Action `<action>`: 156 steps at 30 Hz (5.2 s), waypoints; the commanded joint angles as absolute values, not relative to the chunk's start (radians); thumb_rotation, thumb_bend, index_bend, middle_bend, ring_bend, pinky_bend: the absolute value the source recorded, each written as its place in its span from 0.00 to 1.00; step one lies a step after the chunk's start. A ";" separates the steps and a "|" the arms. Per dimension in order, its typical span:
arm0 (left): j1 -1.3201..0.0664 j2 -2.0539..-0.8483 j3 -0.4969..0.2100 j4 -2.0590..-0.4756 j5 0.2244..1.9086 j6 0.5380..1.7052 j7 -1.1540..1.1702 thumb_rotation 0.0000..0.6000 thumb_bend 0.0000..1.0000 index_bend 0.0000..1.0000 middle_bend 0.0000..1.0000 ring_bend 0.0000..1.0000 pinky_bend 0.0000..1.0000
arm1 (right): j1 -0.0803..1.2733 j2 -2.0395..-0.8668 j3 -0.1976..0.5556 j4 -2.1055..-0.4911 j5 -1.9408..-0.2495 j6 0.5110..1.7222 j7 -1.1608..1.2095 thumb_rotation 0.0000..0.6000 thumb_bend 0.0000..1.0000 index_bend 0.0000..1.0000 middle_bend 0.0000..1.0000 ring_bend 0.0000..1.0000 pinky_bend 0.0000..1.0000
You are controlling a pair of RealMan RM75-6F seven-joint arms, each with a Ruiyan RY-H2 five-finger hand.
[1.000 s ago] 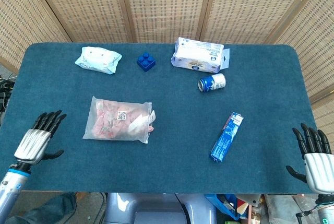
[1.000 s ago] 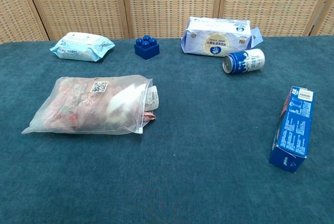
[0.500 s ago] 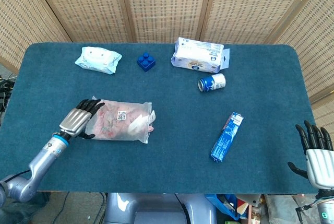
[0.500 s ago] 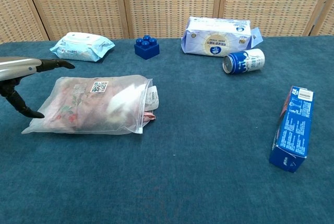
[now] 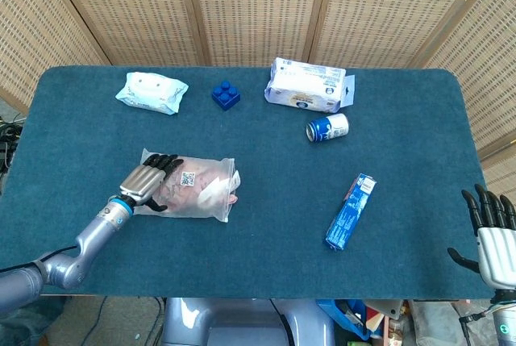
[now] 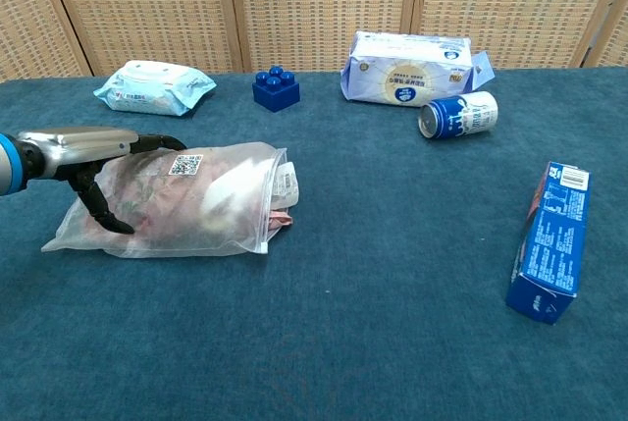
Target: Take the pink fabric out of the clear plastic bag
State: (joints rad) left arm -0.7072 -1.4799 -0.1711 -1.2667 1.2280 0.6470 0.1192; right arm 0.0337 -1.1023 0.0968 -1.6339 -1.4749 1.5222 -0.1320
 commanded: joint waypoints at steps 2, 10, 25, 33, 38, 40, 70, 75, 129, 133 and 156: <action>-0.738 -1.515 -0.179 -1.237 1.196 0.632 0.137 1.00 0.19 0.00 0.03 0.02 0.21 | 0.037 -1.103 0.099 -1.631 -1.470 1.518 -0.129 1.00 0.00 0.00 0.00 0.00 0.00; -0.750 -1.583 -0.178 -1.184 1.198 0.701 0.137 1.00 0.26 0.41 0.47 0.39 0.56 | 0.040 -1.107 0.098 -1.625 -1.471 1.517 -0.120 1.00 0.00 0.00 0.00 0.00 0.00; -0.697 -1.636 -0.156 -1.066 1.544 1.139 -0.335 1.00 0.42 0.58 0.57 0.48 0.62 | 0.143 -1.046 0.106 -1.614 -1.543 1.398 0.088 1.00 0.00 0.00 0.00 0.00 0.00; -0.737 -1.745 -0.168 -0.892 1.618 1.288 -0.495 1.00 0.43 0.59 0.58 0.48 0.62 | 0.256 -0.934 0.155 -1.675 -1.603 1.325 0.336 1.00 0.00 0.14 0.00 0.00 0.00; -0.771 -1.796 -0.174 -0.835 1.625 1.307 -0.552 1.00 0.43 0.59 0.58 0.48 0.62 | 0.334 -0.906 0.192 -1.689 -1.603 1.267 0.476 1.00 0.00 0.30 0.02 0.00 0.00; -0.786 -1.817 -0.178 -0.816 1.624 1.312 -0.559 1.00 0.43 0.59 0.58 0.48 0.62 | 0.367 -0.908 0.208 -1.692 -1.594 1.243 0.522 1.00 0.00 0.33 0.04 0.00 0.00; -0.986 -1.914 -0.236 -0.778 1.575 1.221 -0.593 1.00 0.43 0.59 0.58 0.48 0.62 | 0.664 -1.009 0.326 -1.825 -1.349 0.979 0.341 1.00 0.00 0.45 0.07 0.00 0.00; -1.008 -1.926 -0.240 -0.787 1.565 1.207 -0.582 1.00 0.43 0.59 0.58 0.48 0.62 | 0.701 -1.047 0.344 -1.850 -1.258 0.965 0.249 1.00 0.00 0.45 0.07 0.00 0.00; -1.038 -1.861 -0.311 -0.951 1.453 1.179 -0.536 1.00 0.43 0.59 0.58 0.48 0.62 | 0.901 -1.060 0.350 -1.965 -0.952 0.888 -0.126 1.00 0.00 0.23 0.00 0.00 0.00; -1.038 -1.858 -0.316 -0.961 1.448 1.179 -0.538 1.00 0.43 0.59 0.58 0.48 0.62 | 0.909 -1.062 0.343 -1.960 -0.945 0.891 -0.146 1.00 0.00 0.23 0.00 0.00 0.00; -1.032 -1.857 -0.328 -0.988 1.428 1.179 -0.548 1.00 0.43 0.59 0.58 0.48 0.62 | 0.920 -1.103 0.322 -1.930 -0.962 0.923 -0.159 1.00 0.38 0.65 0.00 0.00 0.00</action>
